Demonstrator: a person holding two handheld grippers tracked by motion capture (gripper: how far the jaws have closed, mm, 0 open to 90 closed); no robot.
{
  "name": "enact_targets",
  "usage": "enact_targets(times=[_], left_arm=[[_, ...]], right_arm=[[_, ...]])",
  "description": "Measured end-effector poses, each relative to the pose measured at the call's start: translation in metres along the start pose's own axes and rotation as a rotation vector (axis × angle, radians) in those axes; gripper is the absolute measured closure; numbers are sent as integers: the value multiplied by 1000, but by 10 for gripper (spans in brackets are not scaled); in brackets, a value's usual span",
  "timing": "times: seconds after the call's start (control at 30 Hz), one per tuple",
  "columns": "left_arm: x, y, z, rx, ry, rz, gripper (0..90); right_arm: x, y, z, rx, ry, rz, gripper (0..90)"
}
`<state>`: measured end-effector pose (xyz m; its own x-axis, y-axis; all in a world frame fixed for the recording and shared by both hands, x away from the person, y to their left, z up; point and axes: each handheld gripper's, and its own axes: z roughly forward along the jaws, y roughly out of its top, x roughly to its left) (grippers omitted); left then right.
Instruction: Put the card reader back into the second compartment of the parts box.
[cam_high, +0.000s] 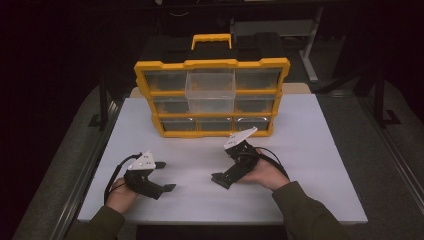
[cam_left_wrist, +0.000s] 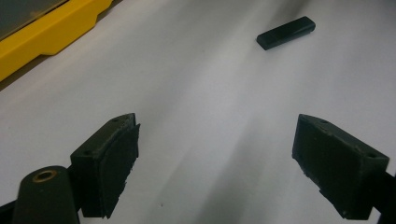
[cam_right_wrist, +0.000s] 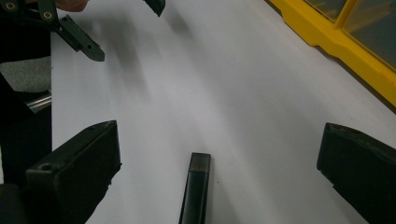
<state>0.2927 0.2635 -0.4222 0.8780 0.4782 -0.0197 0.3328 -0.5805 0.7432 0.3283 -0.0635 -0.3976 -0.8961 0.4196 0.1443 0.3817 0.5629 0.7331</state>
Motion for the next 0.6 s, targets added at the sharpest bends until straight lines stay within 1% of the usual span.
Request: enact_targets(times=[0.2,0.27,0.6], left_arm=[[0,0,0,-1,1,1,146],[0,0,0,-1,1,2,146],[-1,0,0,-2,0,3,146]], right_arm=[[2,-1,4,20,0,-11,0],[3,-2,6,35,-9,-12,0],[4,-7,14,71,-16,-26,0]])
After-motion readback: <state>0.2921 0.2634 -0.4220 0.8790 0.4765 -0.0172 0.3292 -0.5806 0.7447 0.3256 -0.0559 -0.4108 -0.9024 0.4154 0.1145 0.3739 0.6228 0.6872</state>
